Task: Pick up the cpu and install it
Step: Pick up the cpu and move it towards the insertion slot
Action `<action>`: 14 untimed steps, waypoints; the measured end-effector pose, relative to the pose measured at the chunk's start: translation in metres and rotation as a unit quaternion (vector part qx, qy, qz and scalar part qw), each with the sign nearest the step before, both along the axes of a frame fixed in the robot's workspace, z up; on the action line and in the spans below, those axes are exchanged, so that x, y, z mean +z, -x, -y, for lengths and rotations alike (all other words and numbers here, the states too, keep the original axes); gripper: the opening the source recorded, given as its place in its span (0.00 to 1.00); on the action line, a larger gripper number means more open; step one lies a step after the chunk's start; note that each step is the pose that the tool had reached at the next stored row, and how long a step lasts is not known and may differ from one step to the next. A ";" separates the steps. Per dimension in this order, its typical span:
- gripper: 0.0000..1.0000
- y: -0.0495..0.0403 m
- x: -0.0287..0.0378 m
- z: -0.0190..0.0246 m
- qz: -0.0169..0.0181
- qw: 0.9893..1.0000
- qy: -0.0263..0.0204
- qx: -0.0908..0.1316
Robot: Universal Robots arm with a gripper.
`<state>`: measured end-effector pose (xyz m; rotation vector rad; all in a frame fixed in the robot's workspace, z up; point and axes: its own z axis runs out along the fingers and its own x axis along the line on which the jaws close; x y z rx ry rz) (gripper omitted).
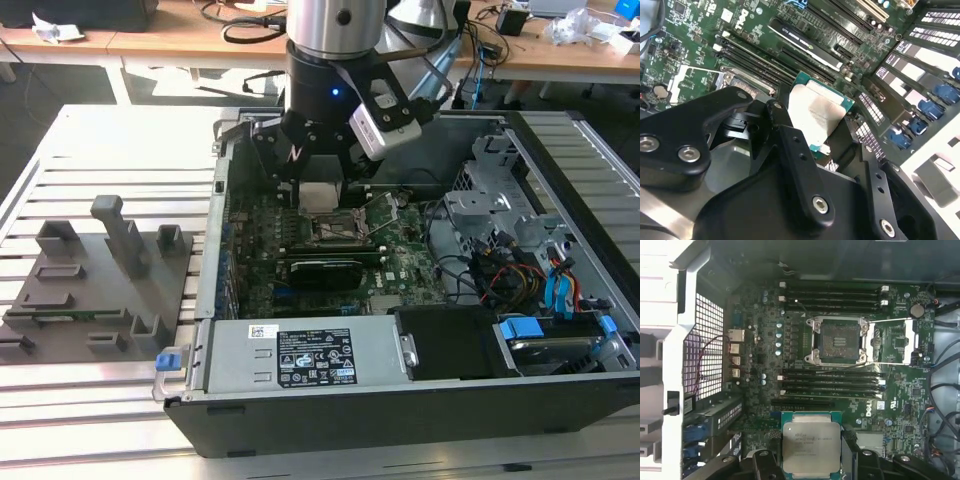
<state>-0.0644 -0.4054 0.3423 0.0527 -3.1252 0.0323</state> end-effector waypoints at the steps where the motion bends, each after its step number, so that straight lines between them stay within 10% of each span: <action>1: 0.55 -0.0018 -0.0025 0.0000 -0.001 1.000 0.000 0.000; 9: 0.55 -0.0123 -0.0144 -0.0025 -0.004 1.000 -0.004 0.000; 14: 0.55 -0.0152 -0.0198 -0.0165 -0.004 1.000 -0.009 0.000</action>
